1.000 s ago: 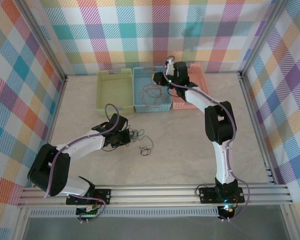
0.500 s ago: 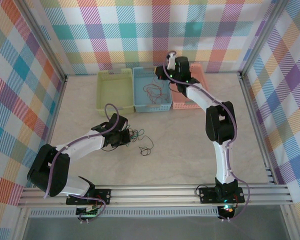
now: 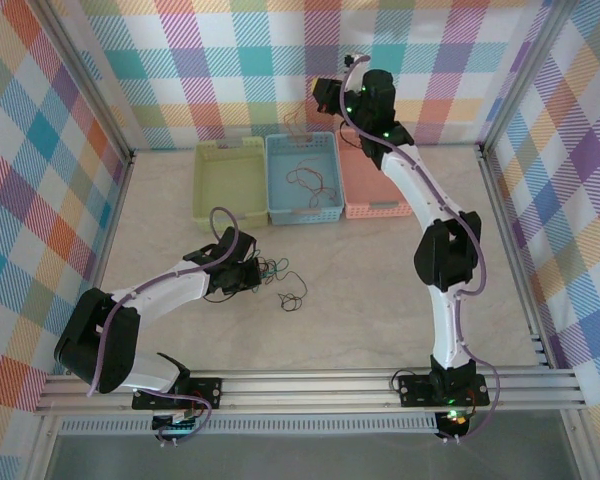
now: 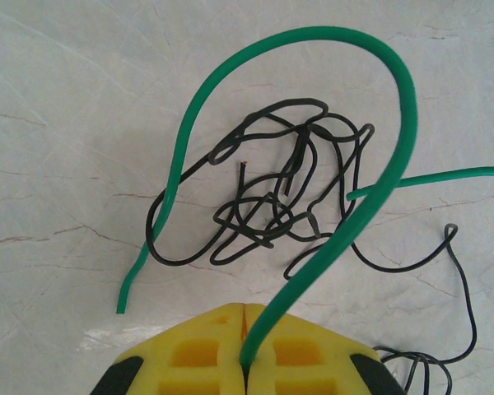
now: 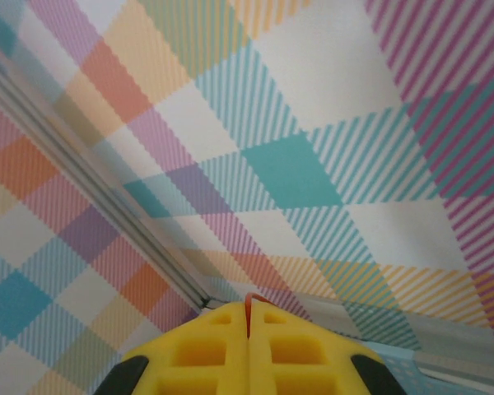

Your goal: Untangle the cables

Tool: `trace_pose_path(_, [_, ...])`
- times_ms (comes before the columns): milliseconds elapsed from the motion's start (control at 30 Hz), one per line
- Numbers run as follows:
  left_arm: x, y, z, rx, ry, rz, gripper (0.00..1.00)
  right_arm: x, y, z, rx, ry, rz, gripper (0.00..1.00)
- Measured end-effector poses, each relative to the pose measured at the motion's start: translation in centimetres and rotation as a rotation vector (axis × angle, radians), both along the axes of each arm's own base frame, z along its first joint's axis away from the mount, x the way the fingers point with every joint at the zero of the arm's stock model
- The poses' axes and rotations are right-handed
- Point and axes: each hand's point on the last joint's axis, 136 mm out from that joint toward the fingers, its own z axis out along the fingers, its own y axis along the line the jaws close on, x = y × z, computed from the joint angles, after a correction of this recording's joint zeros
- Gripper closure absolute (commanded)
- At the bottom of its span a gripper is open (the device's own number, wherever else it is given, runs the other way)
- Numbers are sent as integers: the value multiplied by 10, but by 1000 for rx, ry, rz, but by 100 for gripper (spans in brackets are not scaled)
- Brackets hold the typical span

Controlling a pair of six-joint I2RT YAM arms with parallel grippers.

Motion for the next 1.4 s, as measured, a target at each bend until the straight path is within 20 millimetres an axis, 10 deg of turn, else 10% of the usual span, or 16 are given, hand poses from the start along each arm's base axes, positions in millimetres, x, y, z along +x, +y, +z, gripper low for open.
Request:
trace_pose_path(233, [0, 0, 0, 0, 0, -1, 100, 22, 12, -90, -26, 150, 21, 98])
trace_pose_path(300, [0, 0, 0, 0, 0, -1, 100, 27, 15, -131, -46, 222, 22, 74])
trace_pose_path(400, [-1, -1, 0, 0, 0, -4, 100, 28, 16, -182, -86, 320, 25, 70])
trace_pose_path(600, [-1, -1, 0, 3, -2, -4, 100, 14, 16, -189, -149, 339, 69, 55])
trace_pose_path(967, [-1, -6, 11, -8, -43, -24, 100, -149, -27, -69, -156, -38, 177, 56])
trace_pose_path(1233, [-1, -16, 14, -40, -45, -54, 100, -253, -17, -163, -256, 9, 355, 49])
trace_pose_path(1400, [10, -37, 29, -73, -44, -93, 100, -298, -5, -181, -324, -77, 446, 44])
